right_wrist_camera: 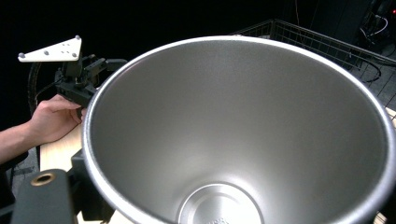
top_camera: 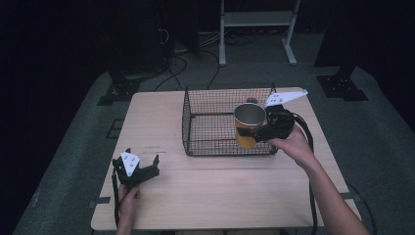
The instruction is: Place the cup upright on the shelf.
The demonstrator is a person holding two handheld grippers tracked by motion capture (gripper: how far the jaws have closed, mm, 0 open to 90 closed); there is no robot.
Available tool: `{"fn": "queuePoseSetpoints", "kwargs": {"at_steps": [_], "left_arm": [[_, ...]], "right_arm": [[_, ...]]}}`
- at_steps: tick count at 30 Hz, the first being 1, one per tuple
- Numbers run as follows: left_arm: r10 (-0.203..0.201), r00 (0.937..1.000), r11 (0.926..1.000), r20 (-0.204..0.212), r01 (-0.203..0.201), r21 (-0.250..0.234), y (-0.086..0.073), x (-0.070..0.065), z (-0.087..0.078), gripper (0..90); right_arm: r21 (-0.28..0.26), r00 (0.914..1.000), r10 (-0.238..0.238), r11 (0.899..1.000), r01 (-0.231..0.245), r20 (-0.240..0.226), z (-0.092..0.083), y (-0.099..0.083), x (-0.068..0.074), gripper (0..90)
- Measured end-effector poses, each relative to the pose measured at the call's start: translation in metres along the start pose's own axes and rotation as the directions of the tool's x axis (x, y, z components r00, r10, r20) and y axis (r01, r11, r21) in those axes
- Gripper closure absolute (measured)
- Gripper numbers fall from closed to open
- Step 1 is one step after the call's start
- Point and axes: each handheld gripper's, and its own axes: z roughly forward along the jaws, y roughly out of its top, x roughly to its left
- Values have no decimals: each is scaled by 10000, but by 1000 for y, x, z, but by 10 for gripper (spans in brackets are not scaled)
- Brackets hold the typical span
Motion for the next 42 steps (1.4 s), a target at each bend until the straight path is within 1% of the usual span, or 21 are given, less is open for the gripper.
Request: {"fn": "queuePoseSetpoints", "kwargs": {"at_steps": [4,11,16,17,20,21,22,23,33,34,36,37,39,42], "left_arm": [[-47,10000,10000,6,47,-8,0,0,0,0],[-56,10000,10000,7,56,-14,0,0,0,0],[-56,10000,10000,12,56,-16,0,0,0,0],[-56,10000,10000,14,56,-14,0,0,0,0],[-70,10000,10000,17,70,-21,0,0,0,0],[-84,10000,10000,16,84,-27,0,0,0,0],[-84,10000,10000,16,84,-27,0,0,0,0],[-88,10000,10000,18,88,-27,0,0,0,0],[-88,10000,10000,28,88,-38,0,0,0,0],[-83,10000,10000,25,83,-34,0,0,0,0],[-72,10000,10000,17,72,-31,0,0,0,0],[-81,10000,10000,23,81,-36,0,1,0,0],[-93,10000,9999,25,93,-38,0,0,0,0],[-95,10000,9999,21,95,-35,0,1,0,0]], "right_arm": [[-4,10000,-21,10000,21,11,4,4,-2,135],[153,10000,31,9999,-32,48,11,9,-9,135],[132,9999,149,9998,-150,72,15,10,-14,134],[157,9997,201,9997,-203,110,17,10,-17,134],[158,9996,258,9995,-260,131,19,11,-19,134],[72,9994,317,9995,-318,146,20,12,-22,134],[72,9994,317,9995,-318,146,20,12,-22,134],[117,9992,367,9992,-369,150,22,13,-24,134],[268,9990,342,9990,-350,293,31,21,-34,134],[305,9989,377,9988,-385,290,34,22,-37,133],[336,9988,376,9987,-386,298,35,23,-39,134],[387,9985,426,9983,-439,358,38,24,-43,133],[406,9983,455,9981,-470,371,40,24,-45,133],[443,9970,667,9967,-685,405,48,23,-55,133]]}}
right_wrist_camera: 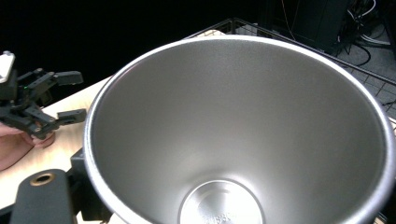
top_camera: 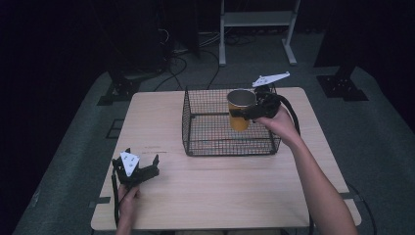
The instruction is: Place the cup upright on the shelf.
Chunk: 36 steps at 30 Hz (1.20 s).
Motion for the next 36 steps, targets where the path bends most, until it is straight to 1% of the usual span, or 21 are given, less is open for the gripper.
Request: {"fn": "queuePoseSetpoints", "kwargs": {"at_steps": [3,6,7,12,14,16,18,19,21,24,27,32,36], "left_arm": [[-30,10000,10000,9,30,-9,0,0,0,0],[-29,10000,10000,12,29,-6,0,0,0,0],[-30,10000,10000,12,30,-7,0,0,0,0],[-34,10000,10000,25,34,-7,0,0,0,0],[-34,10000,10000,22,34,-9,0,0,0,0],[-34,10000,10000,22,34,-9,0,0,0,0],[-35,10000,10000,27,35,-12,0,0,0,0],[-35,10000,10000,26,36,-11,0,0,0,0],[-37,10000,10000,28,37,-22,0,0,0,0],[-55,10000,10000,25,55,-30,0,1,0,0],[-54,10000,10000,25,54,-19,0,1,0,0],[-53,10000,10000,26,53,-23,0,1,0,0],[-49,10000,10000,29,49,-26,0,1,0,0]], "right_arm": [[102,9999,100,9999,-99,-37,5,1,-4,133],[209,9999,101,9997,-101,-35,9,2,-6,133],[299,10000,86,9995,-85,-29,13,3,-8,133],[398,9999,109,9991,-107,-57,19,6,-12,132],[517,10000,-21,9987,22,-16,24,8,-13,132],[551,10000,-24,9985,24,-11,25,9,-13,132],[635,10000,-19,9980,20,-20,31,10,-15,132],[595,10000,-20,9982,20,-2,32,10,-16,132],[574,10000,46,9983,-44,-38,36,10,-19,132],[689,9999,117,9976,-119,40,43,7,-24,132],[758,9998,213,9969,-214,23,46,5,-27,132],[1092,9998,200,9938,-205,56,57,0,-31,132],[1200,9998,213,9925,-217,49,63,-3,-34,132]]}}
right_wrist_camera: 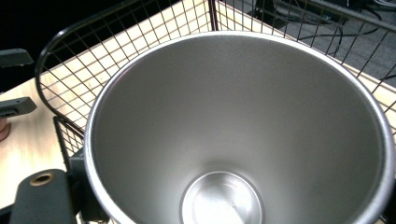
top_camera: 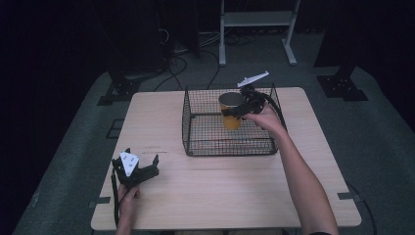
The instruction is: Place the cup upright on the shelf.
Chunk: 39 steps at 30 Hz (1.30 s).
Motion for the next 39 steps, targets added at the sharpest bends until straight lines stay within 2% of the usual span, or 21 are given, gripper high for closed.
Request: {"fn": "queuePoseSetpoints", "kwargs": {"at_steps": [17,24,32,39], "left_arm": [[-7,10000,10000,15,7,1,0,0,0,0],[-11,10000,10000,15,11,1,0,0,0,0],[-4,10000,10000,21,4,9,0,1,0,0],[-6,10000,10000,17,6,5,0,0,0,0]], "right_arm": [[469,9999,-3,9989,9,-130,29,-9,-8,130],[420,10000,-66,9991,64,37,34,-11,-10,129],[865,9990,-220,9961,187,379,40,-15,-14,128],[1034,9986,-265,9944,217,453,44,-17,-16,127]]}}
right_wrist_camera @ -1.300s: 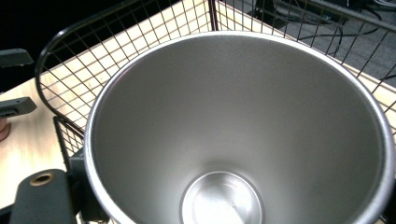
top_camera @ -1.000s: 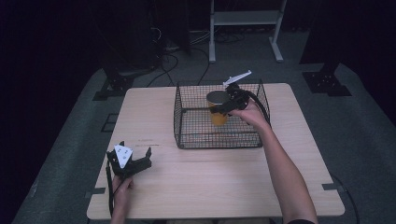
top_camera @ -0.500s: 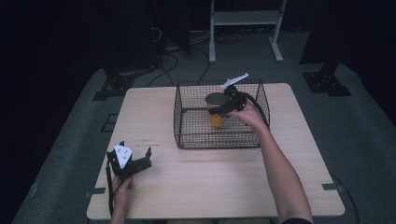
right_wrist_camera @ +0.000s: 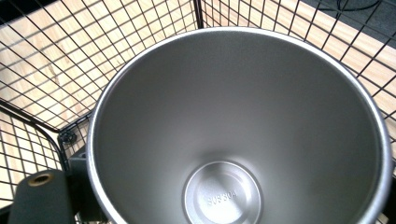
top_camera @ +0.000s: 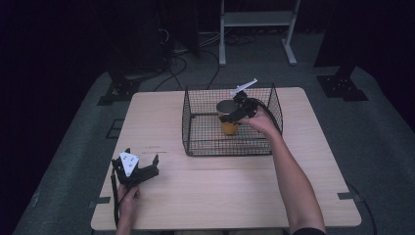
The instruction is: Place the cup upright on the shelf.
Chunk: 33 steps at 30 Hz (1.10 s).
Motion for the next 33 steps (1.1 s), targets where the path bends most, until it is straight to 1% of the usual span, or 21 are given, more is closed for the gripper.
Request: {"fn": "queuePoseSetpoints", "kwargs": {"at_steps": [2,8,17,18,21,23,27,33], "left_arm": [[8,10000,10000,1,-8,4,0,0,0,0],[17,10000,10000,2,-17,0,0,0,0,0],[10,10000,10000,3,-10,0,0,0,0,0],[18,10000,10000,6,-18,0,0,0,0,0],[30,10000,10000,7,-30,-4,0,0,0,0],[32,10000,10000,1,-32,-6,0,0,0,0],[32,10000,10000,-4,-32,-3,0,-1,0,0],[28,10000,10000,-5,-28,2,0,0,0,0]], "right_arm": [[63,10000,8,10000,-8,90,1,-1,-1,123],[256,10000,6,9997,-8,72,5,-3,-2,119],[175,10000,34,9998,-35,50,6,-5,-2,102],[45,9999,-64,10000,63,159,5,-7,-2,100],[-24,9997,21,10000,-21,228,3,-9,-4,95],[-27,9998,39,10000,-39,192,3,-10,-4,91],[23,9996,-13,10000,12,283,3,-11,-4,84],[163,9993,-93,9998,88,363,4,-12,-3,44]]}}
